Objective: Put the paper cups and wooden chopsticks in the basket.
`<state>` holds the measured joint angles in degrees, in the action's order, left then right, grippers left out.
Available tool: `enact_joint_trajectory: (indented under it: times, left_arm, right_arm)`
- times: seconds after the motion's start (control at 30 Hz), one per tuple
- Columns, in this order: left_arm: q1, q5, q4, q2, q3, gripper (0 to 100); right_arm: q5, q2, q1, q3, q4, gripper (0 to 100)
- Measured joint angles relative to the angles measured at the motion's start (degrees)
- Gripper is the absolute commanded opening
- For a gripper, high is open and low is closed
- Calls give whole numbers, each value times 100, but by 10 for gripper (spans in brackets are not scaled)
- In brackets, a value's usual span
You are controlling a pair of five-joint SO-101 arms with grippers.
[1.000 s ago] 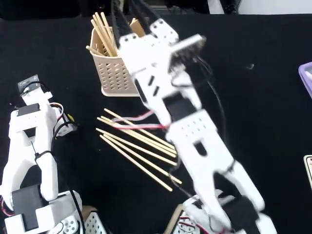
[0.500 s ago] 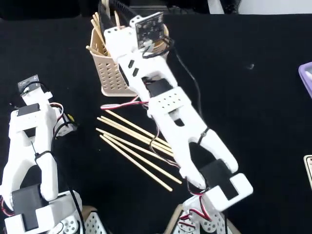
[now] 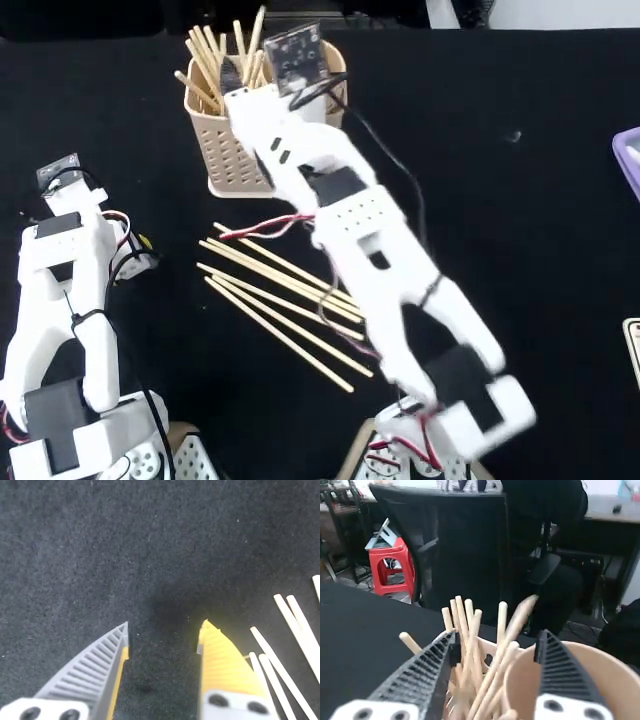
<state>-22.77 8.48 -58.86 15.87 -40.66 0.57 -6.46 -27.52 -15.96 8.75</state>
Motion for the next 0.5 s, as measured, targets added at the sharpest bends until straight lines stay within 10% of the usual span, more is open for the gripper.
enact_joint_trajectory:
  times: [0.13,0.33,0.5]
  left_arm:
    - [0,0,0,0,0,223]
    - [0,0,0,0,0,223]
    - [0,0,0,0,0,223]
  right_arm:
    - [0,-1248,-53,-18,1609,67]
    - [-114,-3033,-484,-1275,4273,185]
    - [-923,-3402,-774,-3349,4193,196]
